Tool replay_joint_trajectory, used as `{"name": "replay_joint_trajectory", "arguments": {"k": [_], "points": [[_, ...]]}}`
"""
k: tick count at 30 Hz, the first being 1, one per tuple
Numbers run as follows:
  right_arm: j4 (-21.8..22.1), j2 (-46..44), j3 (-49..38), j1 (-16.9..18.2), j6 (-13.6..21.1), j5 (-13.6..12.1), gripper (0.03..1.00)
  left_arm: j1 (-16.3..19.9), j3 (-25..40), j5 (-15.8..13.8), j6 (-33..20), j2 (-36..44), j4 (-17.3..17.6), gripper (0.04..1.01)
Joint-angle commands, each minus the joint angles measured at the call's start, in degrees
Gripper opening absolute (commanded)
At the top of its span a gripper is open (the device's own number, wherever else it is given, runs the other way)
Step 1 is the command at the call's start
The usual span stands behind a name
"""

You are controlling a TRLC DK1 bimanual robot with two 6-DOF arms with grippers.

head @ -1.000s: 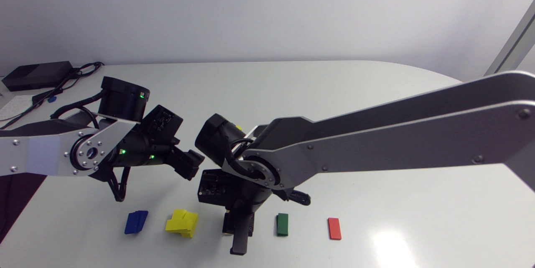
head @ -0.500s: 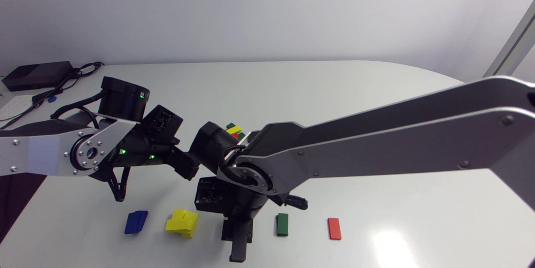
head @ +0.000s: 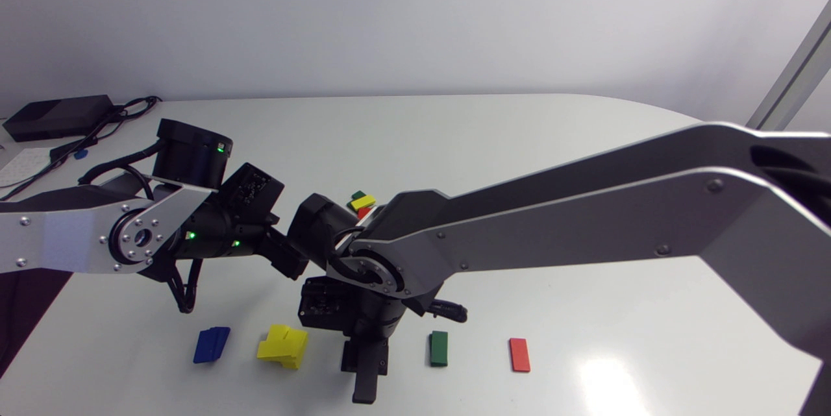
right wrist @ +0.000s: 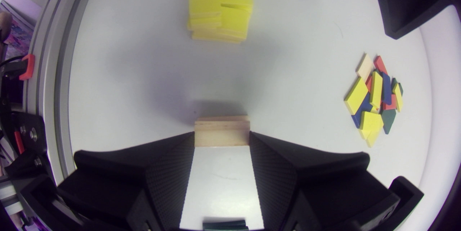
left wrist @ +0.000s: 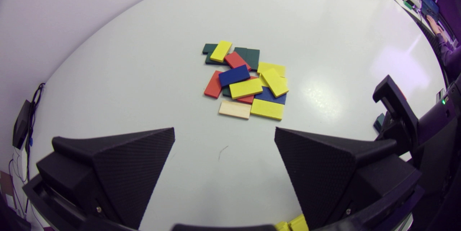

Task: Take domino bricks one by one from the mixed stack on the table and place each onto the existing stack of the same color.

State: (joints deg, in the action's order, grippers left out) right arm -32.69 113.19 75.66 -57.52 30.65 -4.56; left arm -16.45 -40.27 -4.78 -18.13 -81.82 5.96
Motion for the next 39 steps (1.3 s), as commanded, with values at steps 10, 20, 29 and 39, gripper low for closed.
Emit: {"name": "replay_joint_trajectory", "arguments": {"k": [10, 20, 29, 39], "points": [[-1.1, 2.3, 1.5, -1.8, -1.0, 1.8, 0.259, 0.7, 1.2, -0.5, 0.8, 0.2, -0.3, 0.987], [-1.1, 2.4, 1.4, -1.6, -1.1, 2.3, 0.339, 0.7, 1.2, -0.5, 0.8, 0.3, -0.3, 0.987], [-1.1, 2.4, 1.2, -1.5, -1.5, 2.7, 0.841, 0.6, 1.2, -0.5, 1.0, 0.8, -0.3, 0.987], [-1.0, -2.3, 0.5, -0.7, -1.9, 3.7, 0.946, 0.5, 1.1, -0.5, 1.1, 2.1, 0.5, 0.987]]}}
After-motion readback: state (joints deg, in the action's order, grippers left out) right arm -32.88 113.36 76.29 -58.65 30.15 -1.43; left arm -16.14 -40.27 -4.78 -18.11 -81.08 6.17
